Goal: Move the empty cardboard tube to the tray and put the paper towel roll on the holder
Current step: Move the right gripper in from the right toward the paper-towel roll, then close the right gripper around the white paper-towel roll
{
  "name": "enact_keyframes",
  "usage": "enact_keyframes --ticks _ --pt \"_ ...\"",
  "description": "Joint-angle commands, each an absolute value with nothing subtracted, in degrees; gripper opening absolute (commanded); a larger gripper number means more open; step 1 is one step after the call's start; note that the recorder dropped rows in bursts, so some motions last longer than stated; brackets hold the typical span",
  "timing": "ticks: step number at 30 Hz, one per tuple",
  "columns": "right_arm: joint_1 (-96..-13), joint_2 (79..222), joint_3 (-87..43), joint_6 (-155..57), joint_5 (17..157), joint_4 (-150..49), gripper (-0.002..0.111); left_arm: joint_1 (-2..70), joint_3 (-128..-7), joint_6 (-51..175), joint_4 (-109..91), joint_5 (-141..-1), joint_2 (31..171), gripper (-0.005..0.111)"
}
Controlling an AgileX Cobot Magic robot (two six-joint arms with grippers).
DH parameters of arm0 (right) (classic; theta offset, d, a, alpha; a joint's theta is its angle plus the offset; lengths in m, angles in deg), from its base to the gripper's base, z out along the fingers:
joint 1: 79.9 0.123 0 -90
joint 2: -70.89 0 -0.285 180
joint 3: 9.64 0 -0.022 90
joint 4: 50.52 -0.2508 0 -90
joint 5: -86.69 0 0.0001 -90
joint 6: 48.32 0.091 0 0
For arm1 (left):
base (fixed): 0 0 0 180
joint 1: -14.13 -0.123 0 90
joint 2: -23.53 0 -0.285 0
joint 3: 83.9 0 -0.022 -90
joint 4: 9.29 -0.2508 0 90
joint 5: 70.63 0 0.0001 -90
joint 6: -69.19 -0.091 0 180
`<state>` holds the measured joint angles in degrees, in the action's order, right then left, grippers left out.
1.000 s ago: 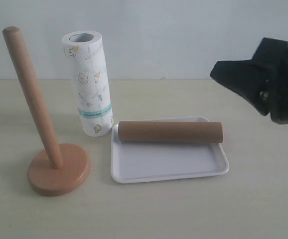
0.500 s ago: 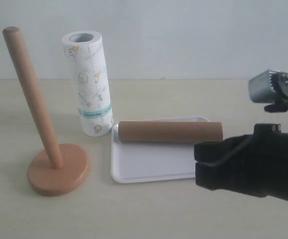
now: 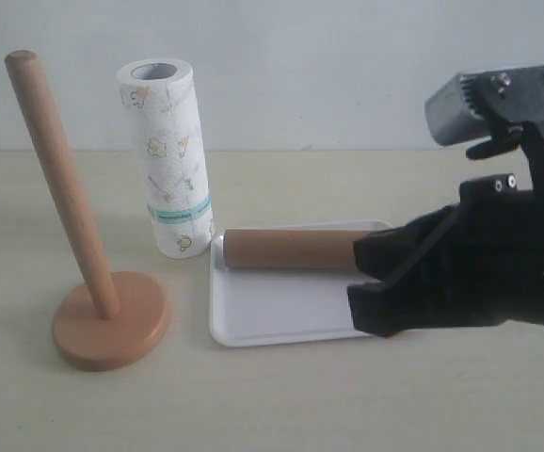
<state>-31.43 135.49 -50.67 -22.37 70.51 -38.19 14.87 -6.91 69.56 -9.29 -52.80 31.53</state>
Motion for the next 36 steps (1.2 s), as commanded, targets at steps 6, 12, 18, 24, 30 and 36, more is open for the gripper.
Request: enact_keyframes --ticks 6,12,18,24,30,36 --pt "-31.4 142.1 -49.1 -32.6 74.2 -47.4 0.004 14.7 -6.7 69.2 -9.3 -52.9 31.3 0.004" --pt "-31.4 144.7 -41.9 -32.1 59.7 -44.7 0.004 14.7 -6.7 69.2 -9.3 -52.9 31.3 0.004" --pt "-31.4 145.9 -43.5 -32.4 79.3 -41.1 0.004 14.7 -6.7 69.2 -9.3 -52.9 31.3 0.004" --pt "-31.4 154.2 -43.5 -32.4 94.7 -40.7 0.004 14.7 -6.7 69.2 -9.3 -52.9 31.3 0.004" --pt "-31.4 163.7 -43.5 -39.1 110.7 -43.2 0.004 14.7 -6.7 69.2 -9.3 -52.9 31.3 0.004" --pt "-31.4 171.4 -43.5 -45.2 128.2 -52.8 0.004 14.7 -6.7 69.2 -9.3 -52.9 31.3 0.004"
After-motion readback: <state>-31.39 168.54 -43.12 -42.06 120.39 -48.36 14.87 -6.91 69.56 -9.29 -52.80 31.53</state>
